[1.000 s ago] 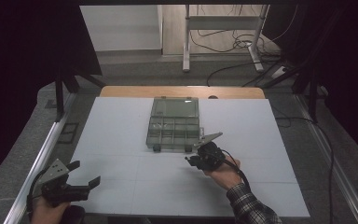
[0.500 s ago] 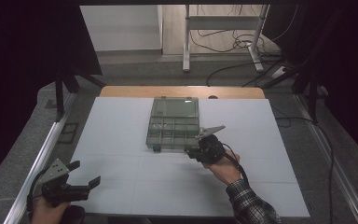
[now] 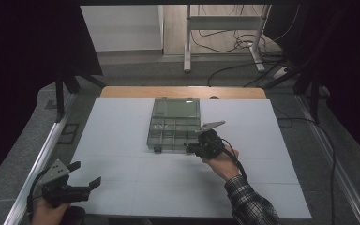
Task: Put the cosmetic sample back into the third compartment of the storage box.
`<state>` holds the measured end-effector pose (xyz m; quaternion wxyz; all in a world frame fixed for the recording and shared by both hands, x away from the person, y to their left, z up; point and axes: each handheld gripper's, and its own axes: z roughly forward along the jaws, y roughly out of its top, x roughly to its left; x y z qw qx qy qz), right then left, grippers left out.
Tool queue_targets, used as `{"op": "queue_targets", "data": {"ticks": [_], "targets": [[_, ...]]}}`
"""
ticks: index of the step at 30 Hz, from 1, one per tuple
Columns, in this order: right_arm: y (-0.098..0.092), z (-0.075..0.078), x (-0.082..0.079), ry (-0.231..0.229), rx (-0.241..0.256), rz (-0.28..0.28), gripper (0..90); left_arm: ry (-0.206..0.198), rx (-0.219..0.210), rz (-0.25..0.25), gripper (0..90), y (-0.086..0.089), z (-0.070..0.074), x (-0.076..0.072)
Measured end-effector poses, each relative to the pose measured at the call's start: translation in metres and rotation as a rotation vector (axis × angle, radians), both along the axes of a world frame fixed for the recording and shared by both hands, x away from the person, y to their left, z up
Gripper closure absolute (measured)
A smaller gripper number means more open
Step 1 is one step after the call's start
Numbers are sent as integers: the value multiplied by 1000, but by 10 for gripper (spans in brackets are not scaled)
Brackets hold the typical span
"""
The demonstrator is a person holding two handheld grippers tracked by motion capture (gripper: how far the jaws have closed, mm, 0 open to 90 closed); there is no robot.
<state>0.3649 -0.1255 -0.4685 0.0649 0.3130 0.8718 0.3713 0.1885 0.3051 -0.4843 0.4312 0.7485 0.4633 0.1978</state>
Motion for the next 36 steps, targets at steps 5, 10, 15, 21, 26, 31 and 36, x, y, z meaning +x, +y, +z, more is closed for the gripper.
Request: {"op": "queue_targets", "data": {"ticks": [5,10,15,21,26,31,36], "targets": [[4,1,5,-8,5,-3,805,1,-1,1,11,0,0,0],[7,0,10,-23,6,-10,805,0,0,1,11,0,0,0],[11,1,18,-37,9,-20,805,1,-1,2,11,0,0,0],[17,-1,30,-48,16,-36,805,1,-3,2,12,1,0,0],[21,-2,37,-49,19,-47,805,2,-4,2,11,1,0,0],[25,-2,47,-53,28,-67,805,2,-6,2,11,1,0,0],[26,-4,55,-54,27,-87,805,3,-7,2,11,1,0,0]]}}
